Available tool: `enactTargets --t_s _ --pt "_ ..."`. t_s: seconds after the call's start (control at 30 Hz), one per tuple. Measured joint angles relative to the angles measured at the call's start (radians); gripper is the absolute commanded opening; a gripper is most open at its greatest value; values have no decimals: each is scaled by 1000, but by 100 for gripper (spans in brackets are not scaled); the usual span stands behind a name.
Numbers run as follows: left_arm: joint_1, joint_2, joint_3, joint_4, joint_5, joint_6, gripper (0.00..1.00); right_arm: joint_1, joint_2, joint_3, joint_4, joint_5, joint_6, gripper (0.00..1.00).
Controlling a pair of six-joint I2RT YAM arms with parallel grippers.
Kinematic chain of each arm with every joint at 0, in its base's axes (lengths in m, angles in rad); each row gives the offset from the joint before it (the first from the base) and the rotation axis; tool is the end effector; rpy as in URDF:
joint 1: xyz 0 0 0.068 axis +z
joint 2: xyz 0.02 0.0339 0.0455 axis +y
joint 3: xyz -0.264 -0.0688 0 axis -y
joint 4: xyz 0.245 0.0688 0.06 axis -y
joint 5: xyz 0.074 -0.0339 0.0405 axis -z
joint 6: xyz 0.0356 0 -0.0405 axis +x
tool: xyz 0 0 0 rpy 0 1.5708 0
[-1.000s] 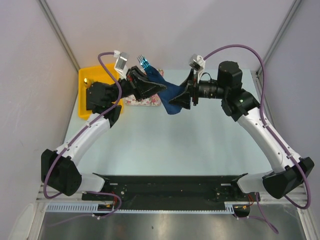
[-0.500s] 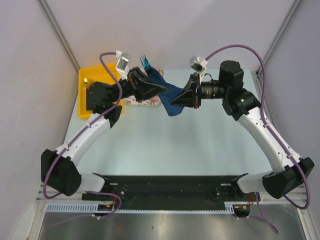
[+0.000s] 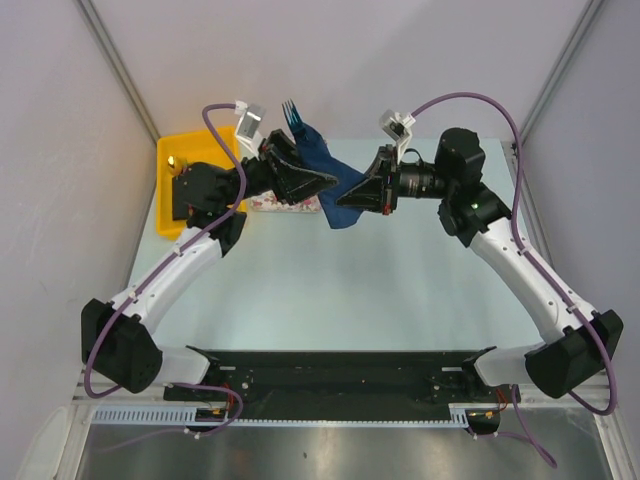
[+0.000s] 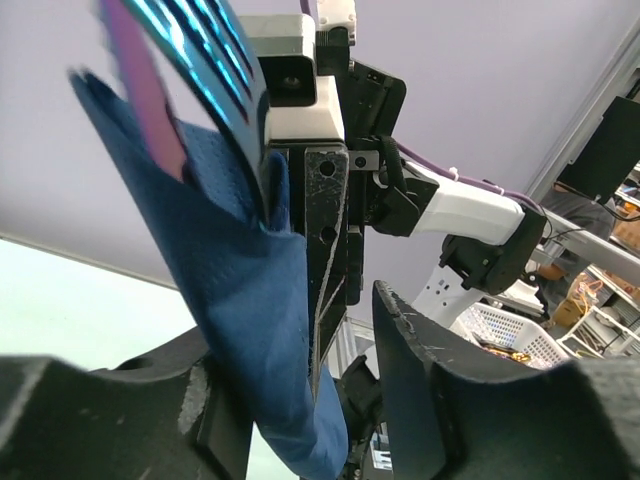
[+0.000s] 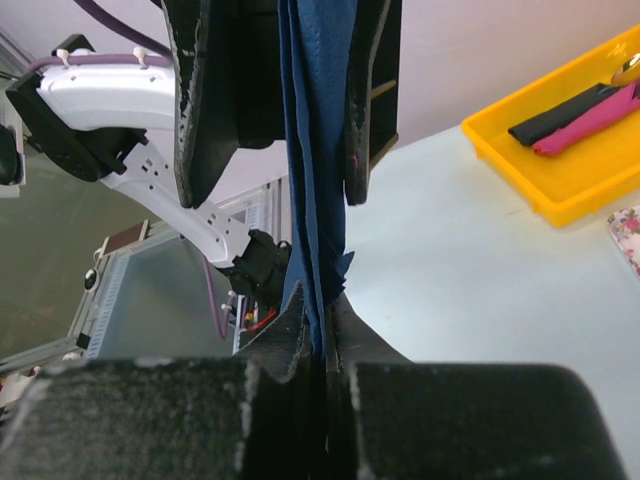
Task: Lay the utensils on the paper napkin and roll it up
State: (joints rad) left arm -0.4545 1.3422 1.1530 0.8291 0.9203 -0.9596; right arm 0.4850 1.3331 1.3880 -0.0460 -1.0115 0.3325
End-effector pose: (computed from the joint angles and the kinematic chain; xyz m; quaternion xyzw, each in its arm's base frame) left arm 0.2470 -0.1522 0.4405 0.2838 0.4885 -0.6716 0.4793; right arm 0.2443 0.1629 0.4443 -0.3900 0.5878 0.5599 0.4346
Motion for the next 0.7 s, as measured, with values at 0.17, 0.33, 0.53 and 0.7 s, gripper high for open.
enactTargets --t_s 0.17,0.33,0.53,0.7 --pt "-5 2 1 6 -3 -5 57 9 -5 -9 67 13 47 0" --pt "-6 8 1 13 -20 -10 49 17 -9 -10 96 27 64 0" --pt "-7 10 1 32 -29 -23 24 23 -19 -27 108 31 68 0" --pt "-7 10 1 39 -35 -35 13 27 -28 -44 126 32 68 0"
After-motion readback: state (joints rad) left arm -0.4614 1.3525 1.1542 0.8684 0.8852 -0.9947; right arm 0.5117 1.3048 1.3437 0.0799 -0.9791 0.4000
